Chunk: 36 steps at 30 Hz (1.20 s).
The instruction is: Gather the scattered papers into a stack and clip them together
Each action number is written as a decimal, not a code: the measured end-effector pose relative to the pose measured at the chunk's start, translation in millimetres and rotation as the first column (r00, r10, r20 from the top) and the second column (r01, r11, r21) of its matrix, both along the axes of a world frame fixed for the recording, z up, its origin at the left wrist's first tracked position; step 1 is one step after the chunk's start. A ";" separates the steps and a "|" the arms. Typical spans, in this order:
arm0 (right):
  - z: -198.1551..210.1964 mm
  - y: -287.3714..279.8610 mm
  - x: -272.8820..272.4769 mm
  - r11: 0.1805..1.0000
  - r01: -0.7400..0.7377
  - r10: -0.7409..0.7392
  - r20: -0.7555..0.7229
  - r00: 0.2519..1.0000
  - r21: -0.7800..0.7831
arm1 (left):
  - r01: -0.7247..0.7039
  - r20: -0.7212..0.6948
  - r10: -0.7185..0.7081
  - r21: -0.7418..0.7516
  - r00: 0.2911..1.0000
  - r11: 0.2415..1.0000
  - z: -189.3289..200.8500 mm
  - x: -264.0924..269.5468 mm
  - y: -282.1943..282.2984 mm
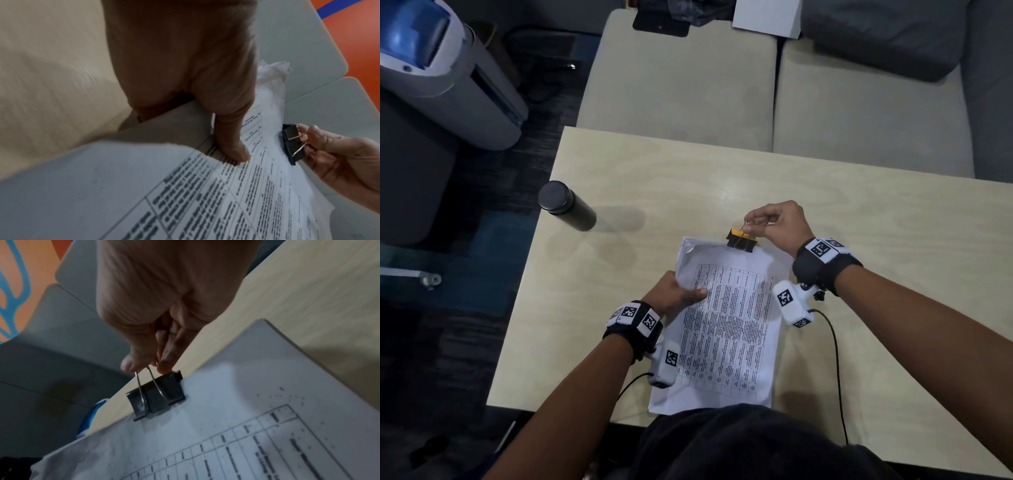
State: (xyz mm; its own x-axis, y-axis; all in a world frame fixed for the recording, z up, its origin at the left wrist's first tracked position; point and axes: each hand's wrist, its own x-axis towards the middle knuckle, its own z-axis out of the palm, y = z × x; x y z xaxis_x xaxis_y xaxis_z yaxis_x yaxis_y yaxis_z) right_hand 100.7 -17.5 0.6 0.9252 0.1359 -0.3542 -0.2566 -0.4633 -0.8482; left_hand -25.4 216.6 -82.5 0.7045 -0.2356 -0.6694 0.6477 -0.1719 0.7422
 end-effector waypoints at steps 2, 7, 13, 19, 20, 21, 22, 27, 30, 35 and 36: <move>2.3 -1.5 0.5 0.999 -0.041 0.042 -0.028 0.999 0.034 | 0.013 0.005 -0.013 -0.001 1.000 1.000 7.5 1.1 0.4; 0.3 1.8 -1.5 0.991 -0.121 0.124 -0.054 0.991 0.049 | -0.007 -0.010 0.007 -0.009 1.000 1.000 13.7 0.3 1.1; 4.7 5.5 13.8 0.946 -0.320 0.323 -0.148 0.935 0.042 | 0.028 0.020 -0.029 0.034 0.999 0.999 18.7 9.2 11.8; 0.2 5.2 32.9 0.968 -0.172 0.122 -0.257 0.959 -0.182 | -0.105 0.083 0.092 0.175 0.992 0.979 46.3 72.8 46.9; -3.2 6.4 31.6 0.969 -0.159 0.093 -0.317 0.944 -0.190 | -0.146 0.097 0.128 0.216 0.987 0.965 50.4 87.4 53.9; -7.2 8.5 29.0 0.978 -0.153 0.090 -0.369 0.925 -0.143 | -0.199 0.123 0.172 0.266 0.977 0.943 52.6 101.9 58.4; -8.1 13.1 25.1 0.984 -0.158 0.111 -0.401 0.909 -0.087 | -0.233 0.152 0.190 0.348 0.970 0.908 52.5 116.7 63.0; -10.2 42.3 11.7 0.971 -0.238 0.216 -0.366 0.905 -0.017 | -0.150 0.195 0.008 0.727 0.981 0.670 52.3 164.2 76.5; -1.9 53.4 2.0 0.960 -0.280 0.257 -0.404 0.878 0.001 | -0.196 0.245 0.020 0.724 0.969 0.661 57.9 169.7 74.3; 17.1 53.3 -13.3 0.967 -0.249 0.226 -0.257 0.940 -0.061 | -0.260 0.246 0.119 0.690 0.962 0.675 66.3 165.1 60.9; 30.8 48.4 -11.6 0.992 -0.128 0.126 -0.176 0.976 0.004 | -0.219 0.218 0.081 0.738 0.972 0.638 66.2 158.7 55.7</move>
